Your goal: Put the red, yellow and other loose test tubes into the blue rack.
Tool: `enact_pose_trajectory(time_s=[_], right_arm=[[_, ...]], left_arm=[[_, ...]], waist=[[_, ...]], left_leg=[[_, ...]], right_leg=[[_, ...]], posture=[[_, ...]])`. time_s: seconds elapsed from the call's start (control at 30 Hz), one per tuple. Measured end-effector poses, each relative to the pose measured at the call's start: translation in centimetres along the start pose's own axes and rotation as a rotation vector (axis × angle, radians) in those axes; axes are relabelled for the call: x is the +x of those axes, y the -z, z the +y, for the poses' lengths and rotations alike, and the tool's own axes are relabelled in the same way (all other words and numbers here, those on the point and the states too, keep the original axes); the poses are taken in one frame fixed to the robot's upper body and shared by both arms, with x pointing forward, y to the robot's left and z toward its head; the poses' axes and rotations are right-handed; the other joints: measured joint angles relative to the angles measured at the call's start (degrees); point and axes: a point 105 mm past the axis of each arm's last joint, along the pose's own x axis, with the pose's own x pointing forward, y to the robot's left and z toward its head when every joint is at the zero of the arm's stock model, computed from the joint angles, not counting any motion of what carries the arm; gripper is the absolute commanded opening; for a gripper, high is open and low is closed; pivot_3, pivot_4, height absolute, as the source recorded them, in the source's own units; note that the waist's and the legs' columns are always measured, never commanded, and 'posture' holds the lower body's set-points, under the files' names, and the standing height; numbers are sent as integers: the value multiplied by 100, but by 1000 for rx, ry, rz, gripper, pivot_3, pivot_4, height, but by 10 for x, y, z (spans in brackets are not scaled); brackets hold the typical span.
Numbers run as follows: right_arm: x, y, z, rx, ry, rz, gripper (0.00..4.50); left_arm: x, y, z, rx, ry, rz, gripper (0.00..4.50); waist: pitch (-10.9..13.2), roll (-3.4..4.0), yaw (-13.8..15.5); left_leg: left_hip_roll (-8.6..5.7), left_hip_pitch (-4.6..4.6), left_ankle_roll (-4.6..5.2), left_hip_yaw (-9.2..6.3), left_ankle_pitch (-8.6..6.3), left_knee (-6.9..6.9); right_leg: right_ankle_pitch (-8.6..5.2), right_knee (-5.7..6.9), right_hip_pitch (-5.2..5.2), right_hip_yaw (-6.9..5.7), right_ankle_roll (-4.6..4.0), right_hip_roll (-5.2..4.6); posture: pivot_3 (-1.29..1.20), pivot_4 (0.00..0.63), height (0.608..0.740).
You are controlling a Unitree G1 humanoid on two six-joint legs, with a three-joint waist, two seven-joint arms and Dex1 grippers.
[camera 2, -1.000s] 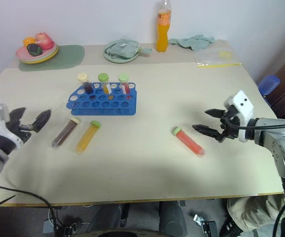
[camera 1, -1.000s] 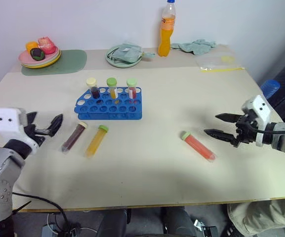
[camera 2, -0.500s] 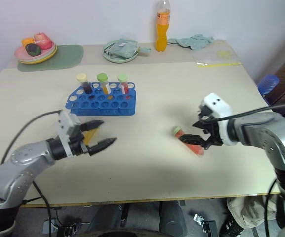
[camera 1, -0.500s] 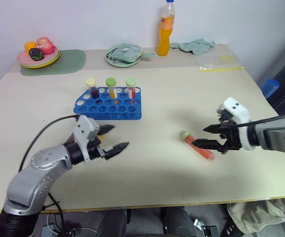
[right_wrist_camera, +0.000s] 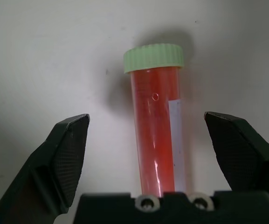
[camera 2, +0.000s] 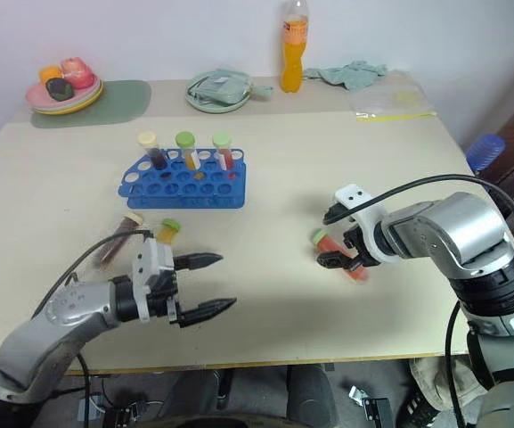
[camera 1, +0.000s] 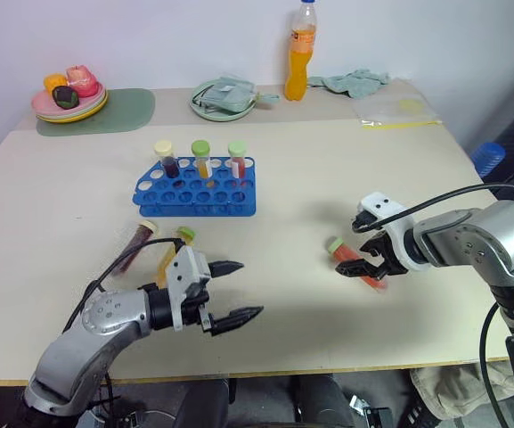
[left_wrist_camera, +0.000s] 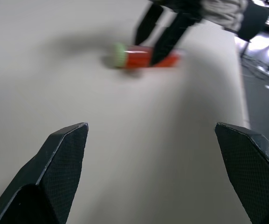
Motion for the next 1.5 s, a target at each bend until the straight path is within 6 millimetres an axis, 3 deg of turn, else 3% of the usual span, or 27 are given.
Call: enact_pose_trajectory(time_s=[0.17, 0.2, 0.37, 0.43, 0.57, 0.63, 0.77, 0.97, 1.07, 1.2, 1.5], right_arm=[[0, -1, -1, -1, 9, 2, 1005], [0, -1, -1, -2, 8, 1, 714], [0, -4, 1, -15, 7, -9, 681], [-2, -14, 7, -71, -12, -71, 681], [-19, -74, 50, -343, -137, -542, 681], [-28, -94, 67, -420, -166, -732, 681], [-23, -143, 84, -249, -197, -1104, 681], [12, -189, 110, -139, -155, -1312, 681], [34, -195, 120, -123, -114, -1322, 681], [56, -193, 117, -112, -67, -1307, 681], [63, -196, 101, -112, 17, -1320, 681]], left_arm=[[-1, 1, -4, 20, 19, 21, 4500], [0, 0, -5, 24, 21, 19, 4500], [2, -4, -3, 39, 26, 15, 4500], [1, -5, -2, 33, 15, 13, 4500], [-16, -10, 24, -4, -136, -24, 4500], [-30, -12, 40, -17, -226, -33, 4500], [-71, -7, 81, -47, -499, -65, 4500], [-108, -1, 112, -16, -750, -80, 4500], [-110, 2, 113, -10, -779, -77, 4500], [-112, 7, 111, -15, -794, -68, 4500], [-111, 6, 111, -11, -783, -72, 4500]], waist=[[1, 2, 1], [1, 2, 1], [1, 2, -2], [4, 6, -18], [6, 12, -43], [6, 11, -29], [1, 1, -59], [1, 2, -51], [1, 2, -49], [2, 4, -54], [3, 5, -187]], left_leg=[[-1, 0, 1, 1, -1, 0], [-1, 0, 2, 1, -1, 0], [-1, 0, 2, 1, -1, 0], [0, 0, 3, 1, -2, -1], [7, 3, 3, 1, -2, -5], [5, 4, 3, 0, -1, 0], [8, 17, -7, -4, 4, -8], [2, 18, -20, -7, 12, -9], [1, 18, -32, -8, 18, -8], [1, 18, -28, -11, 16, -11], [2, 18, -32, -11, 18, -20]], right_leg=[[0, 0, 1, 0, 0, 0], [0, 0, 1, 0, 0, 0], [0, 0, 1, -1, 1, 0], [0, 0, -2, -1, 1, 1], [0, 1, -1, -3, 3, 10], [1, 1, 3, -3, 4, 7], [3, 13, 1, -1, -1, 12], [4, 21, -9, 2, -3, 9], [4, 22, -25, 3, -3, 8], [4, 31, -29, 4, -4, 9], [2, 47, -27, 8, -6, 12]], posture=[[0, 150, 740], [0, 150, 740], [0, 150, 740], [0, 150, 740], [0, 150, 740], [0, 150, 740], [0, 150, 740], [0, 150, 740], [0, 150, 740], [0, 150, 740], [0, 150, 740]])
